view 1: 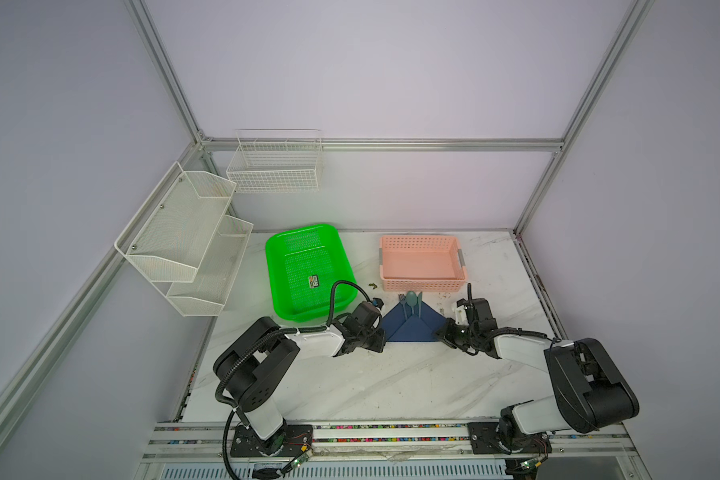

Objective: Place the utensils on the paper napkin and roll it up

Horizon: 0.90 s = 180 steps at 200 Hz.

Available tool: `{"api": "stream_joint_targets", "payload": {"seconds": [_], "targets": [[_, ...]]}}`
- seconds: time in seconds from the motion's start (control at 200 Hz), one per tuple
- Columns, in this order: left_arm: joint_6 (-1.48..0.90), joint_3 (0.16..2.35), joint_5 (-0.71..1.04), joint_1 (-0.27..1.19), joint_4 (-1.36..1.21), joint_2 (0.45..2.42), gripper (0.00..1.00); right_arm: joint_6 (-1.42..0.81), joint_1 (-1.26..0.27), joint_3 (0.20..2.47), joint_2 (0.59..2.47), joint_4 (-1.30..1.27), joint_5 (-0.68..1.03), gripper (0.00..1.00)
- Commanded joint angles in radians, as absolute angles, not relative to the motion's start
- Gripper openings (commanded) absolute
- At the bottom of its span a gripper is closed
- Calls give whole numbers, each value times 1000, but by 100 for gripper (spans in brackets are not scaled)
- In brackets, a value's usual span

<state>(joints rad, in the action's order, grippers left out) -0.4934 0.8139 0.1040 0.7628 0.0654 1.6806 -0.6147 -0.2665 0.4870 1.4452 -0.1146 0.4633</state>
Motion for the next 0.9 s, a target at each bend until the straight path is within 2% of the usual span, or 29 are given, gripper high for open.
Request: {"api": "stream_joint_targets", "payload": {"seconds": [0.0,0.175,0.395,0.565,0.895], "targets": [[-469,934,81,792,131,1620,17,-601,-263,497,1433,-46,430,13],[-457,1045,67,833,145,1608,18,-602,-262,508,1440,-43,433,13],[-463,1126,146,842,104,1708,18,-603,-263,516,1442,-42,434,13],[-478,1132,208,842,44,1766,18,-602,-262,522,1437,-36,433,14],[-485,1133,218,842,40,1847,17,-598,-262,525,1440,-29,434,13]]}}
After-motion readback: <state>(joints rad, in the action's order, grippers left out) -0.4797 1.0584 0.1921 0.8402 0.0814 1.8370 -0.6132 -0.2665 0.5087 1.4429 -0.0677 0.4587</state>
